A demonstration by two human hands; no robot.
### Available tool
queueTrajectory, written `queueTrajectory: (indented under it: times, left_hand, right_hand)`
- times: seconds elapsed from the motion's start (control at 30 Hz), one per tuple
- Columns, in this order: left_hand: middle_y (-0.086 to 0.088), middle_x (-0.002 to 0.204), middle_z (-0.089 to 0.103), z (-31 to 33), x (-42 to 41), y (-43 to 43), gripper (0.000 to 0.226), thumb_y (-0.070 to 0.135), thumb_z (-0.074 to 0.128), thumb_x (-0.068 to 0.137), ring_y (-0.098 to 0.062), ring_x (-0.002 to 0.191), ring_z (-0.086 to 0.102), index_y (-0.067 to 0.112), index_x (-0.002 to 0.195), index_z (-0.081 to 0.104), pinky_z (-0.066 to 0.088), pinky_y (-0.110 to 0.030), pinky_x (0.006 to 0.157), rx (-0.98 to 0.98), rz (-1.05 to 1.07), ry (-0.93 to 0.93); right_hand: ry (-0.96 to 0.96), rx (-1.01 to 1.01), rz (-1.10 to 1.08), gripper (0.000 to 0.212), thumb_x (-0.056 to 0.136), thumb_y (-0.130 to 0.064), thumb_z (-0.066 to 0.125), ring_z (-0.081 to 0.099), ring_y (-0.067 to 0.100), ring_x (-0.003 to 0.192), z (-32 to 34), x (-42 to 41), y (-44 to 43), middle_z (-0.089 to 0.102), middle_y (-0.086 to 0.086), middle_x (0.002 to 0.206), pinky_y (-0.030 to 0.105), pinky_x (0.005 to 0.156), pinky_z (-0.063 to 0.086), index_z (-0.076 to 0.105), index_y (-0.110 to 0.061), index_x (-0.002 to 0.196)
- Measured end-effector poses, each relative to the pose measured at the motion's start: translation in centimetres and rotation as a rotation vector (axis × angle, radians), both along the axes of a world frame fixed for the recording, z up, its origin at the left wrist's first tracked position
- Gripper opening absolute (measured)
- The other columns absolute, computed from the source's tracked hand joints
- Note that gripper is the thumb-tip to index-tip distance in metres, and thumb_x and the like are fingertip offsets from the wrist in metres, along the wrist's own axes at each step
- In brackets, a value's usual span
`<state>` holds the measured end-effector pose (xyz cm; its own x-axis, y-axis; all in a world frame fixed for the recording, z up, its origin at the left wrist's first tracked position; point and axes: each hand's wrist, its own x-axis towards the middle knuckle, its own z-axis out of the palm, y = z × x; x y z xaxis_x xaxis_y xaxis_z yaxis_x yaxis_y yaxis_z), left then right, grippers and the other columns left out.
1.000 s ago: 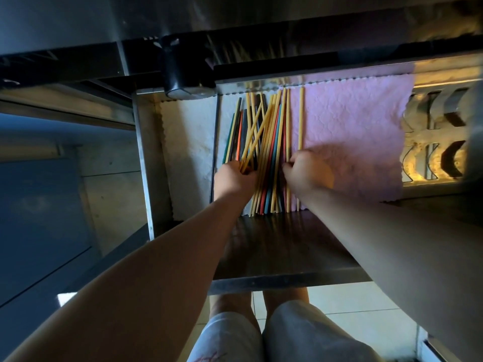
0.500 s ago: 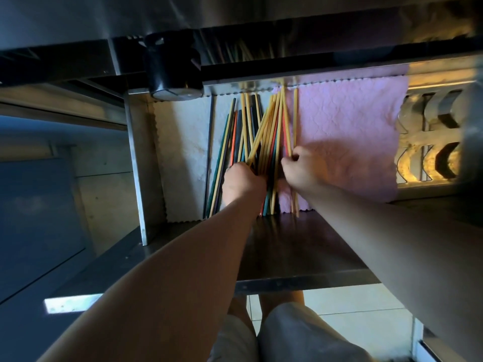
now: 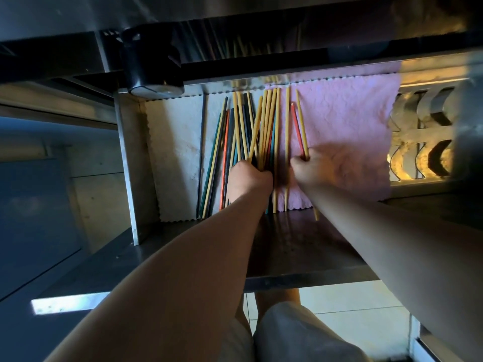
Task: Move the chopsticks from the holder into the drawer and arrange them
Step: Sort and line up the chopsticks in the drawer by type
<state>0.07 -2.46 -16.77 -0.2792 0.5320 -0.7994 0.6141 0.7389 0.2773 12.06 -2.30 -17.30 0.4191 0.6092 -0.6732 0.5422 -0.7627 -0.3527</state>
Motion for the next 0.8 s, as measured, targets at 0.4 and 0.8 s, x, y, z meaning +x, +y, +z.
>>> queueTrajectory:
  times: [0.4,0.8]
  left_hand:
    - [-0.002,0.068,0.055,0.0,0.6,0.4,0.022,0.023,0.066,0.08,-0.026,0.067,0.062,0.015,0.068,0.05,0.047,-0.026,0.052,-0.028,0.04,-0.012]
    - [-0.003,0.067,0.057,0.2,0.2,0.4,0.022,0.029,0.066,0.075,-0.021,0.058,0.057,0.013,0.068,0.054,0.039,-0.023,0.047,-0.048,0.039,0.006]
  right_hand:
    - [-0.01,0.003,-0.006,0.02,0.09,-0.019,0.055,0.051,0.02,0.076,-0.4,-0.3,-0.3,0.056,0.009,0.083,0.024,0.066,0.035,0.065,-0.003,0.099]
    - [-0.069,-0.023,-0.04,0.036,0.087,-0.031,0.065,0.062,0.032,0.105,-1.3,-1.9,0.9,0.066,0.014,0.111,0.031,0.082,0.046,0.062,-0.004,0.11]
